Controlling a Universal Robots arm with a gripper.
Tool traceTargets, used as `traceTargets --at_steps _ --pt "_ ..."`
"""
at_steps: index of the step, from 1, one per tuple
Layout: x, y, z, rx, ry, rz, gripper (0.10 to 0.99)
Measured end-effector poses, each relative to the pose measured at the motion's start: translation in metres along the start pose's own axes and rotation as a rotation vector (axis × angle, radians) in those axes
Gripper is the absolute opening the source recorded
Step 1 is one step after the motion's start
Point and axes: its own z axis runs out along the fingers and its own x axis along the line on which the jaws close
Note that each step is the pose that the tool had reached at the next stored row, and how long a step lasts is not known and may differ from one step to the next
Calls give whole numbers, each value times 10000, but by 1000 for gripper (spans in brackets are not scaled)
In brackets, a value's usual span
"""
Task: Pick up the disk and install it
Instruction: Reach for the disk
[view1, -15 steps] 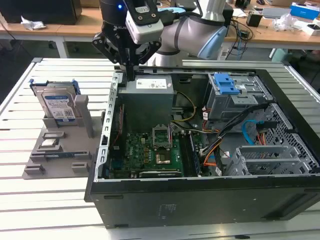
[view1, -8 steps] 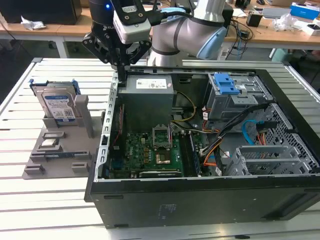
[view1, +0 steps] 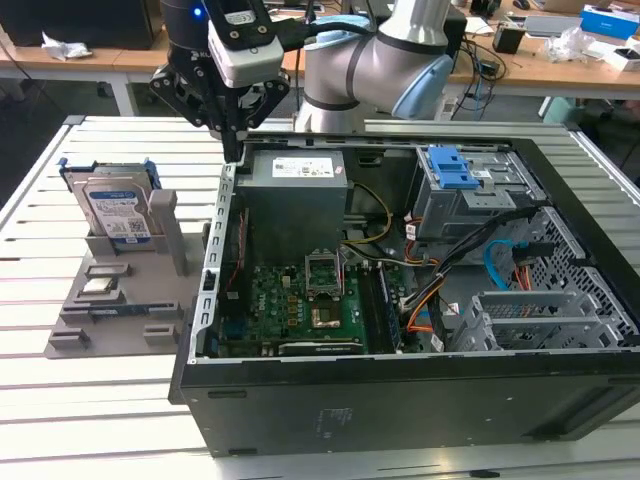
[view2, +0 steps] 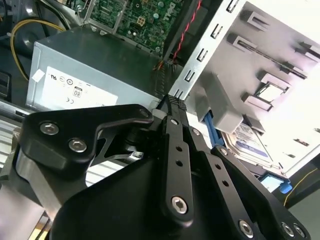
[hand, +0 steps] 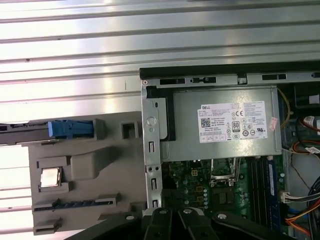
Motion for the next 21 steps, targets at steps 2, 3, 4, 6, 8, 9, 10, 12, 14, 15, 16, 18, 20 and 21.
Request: traceTargets --at_steps 2,3,4,6,8,9,10,12,14,15,16,18,20,21 --pt "105 -8 -3 0 0 -1 106" --pt "139 -10 -3 -1 -1 0 106" --pt "153 -11 -4 -1 0 0 106" --pt "196 -15 -5 -1 0 0 106" --pt "224 -17 -6 0 -1 0 106" --pt "244 -18 -6 -1 0 -1 106" --pt "258 -19 -6 -1 -1 -1 106" --pt "286 -21 -7 -1 -1 -1 106" --pt "312 -23 -8 0 0 0 106" --pt "325 -24 -8 0 -1 0 106" --pt "344 -25 -9 0 -1 0 106" --pt "383 -28 -10 -1 -1 0 106" --pt "433 -32 -11 -1 0 -1 106" --pt "457 -34 -12 0 0 0 106"
